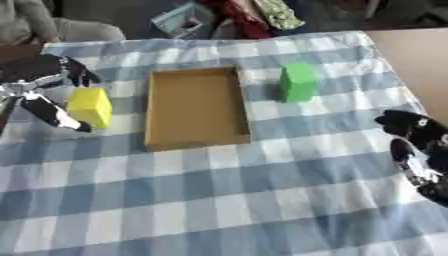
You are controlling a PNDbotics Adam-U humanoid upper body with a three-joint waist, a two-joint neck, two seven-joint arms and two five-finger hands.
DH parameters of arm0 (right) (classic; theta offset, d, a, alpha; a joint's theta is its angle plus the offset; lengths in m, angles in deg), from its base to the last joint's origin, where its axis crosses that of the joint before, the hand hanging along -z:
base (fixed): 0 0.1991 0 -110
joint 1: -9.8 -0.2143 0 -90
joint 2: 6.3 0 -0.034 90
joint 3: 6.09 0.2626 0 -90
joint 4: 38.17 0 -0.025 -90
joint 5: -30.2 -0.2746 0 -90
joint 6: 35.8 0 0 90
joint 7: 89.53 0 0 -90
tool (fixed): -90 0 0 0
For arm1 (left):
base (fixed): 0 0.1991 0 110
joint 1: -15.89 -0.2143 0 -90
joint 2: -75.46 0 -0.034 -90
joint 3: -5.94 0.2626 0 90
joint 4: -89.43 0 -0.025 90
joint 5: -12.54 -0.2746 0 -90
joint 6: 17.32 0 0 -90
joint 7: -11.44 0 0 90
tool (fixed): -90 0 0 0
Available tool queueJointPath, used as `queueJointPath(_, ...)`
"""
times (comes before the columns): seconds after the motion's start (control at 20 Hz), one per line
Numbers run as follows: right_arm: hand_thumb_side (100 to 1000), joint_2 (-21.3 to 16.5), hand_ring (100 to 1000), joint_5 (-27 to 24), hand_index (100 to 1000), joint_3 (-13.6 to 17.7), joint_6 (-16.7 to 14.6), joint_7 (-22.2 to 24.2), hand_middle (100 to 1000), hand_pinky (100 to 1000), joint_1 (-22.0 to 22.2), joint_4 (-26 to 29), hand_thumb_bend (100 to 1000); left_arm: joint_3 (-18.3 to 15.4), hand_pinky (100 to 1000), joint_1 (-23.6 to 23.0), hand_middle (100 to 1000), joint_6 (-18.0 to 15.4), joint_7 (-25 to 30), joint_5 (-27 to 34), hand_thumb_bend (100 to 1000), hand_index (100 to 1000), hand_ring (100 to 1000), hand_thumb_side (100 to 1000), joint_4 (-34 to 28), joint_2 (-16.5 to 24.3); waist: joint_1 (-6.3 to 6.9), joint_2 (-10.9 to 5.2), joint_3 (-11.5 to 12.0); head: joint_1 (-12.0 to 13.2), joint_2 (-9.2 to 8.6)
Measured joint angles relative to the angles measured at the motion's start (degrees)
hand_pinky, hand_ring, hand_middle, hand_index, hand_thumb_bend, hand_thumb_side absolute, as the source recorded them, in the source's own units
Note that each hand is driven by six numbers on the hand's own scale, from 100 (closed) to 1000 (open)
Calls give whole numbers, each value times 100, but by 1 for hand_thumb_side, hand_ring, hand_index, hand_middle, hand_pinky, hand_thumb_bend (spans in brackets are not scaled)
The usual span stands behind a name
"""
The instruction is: Pick up objects on the table and place them in the box.
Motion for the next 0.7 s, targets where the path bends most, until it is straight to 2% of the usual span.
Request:
queueJointPath(0.2, 577, 0, 883, 0, 890, 0, 0, 0, 782, 887, -2, 0, 100, 0, 640, -28, 523, 4, -93, -65, 622, 768, 534, 363, 20, -25, 20, 26, -13, 0, -2)
queueJointPath(0.25, 577, 0, 883, 0, 890, 1, 0, 0, 782, 887, -2, 0, 100, 0, 630, -31, 498, 3, -107, -73, 566, 746, 513, 314, 25, -39, 20, 26, -17, -1, -2)
queueJointPath(0.55, 574, 0, 883, 0, 890, 2, 0, 0, 782, 887, -2, 0, 100, -14, 586, -39, 378, 30, -172, 22, 483, 658, 418, 281, 23, -56, 19, 26, -29, -2, -2)
queueJointPath(0.7, 572, 0, 883, 0, 890, 2, 0, 0, 783, 887, -2, 0, 100, -15, 580, -35, 368, 33, -200, 206, 459, 651, 408, 263, -68, -56, 19, 26, -31, -3, -2)
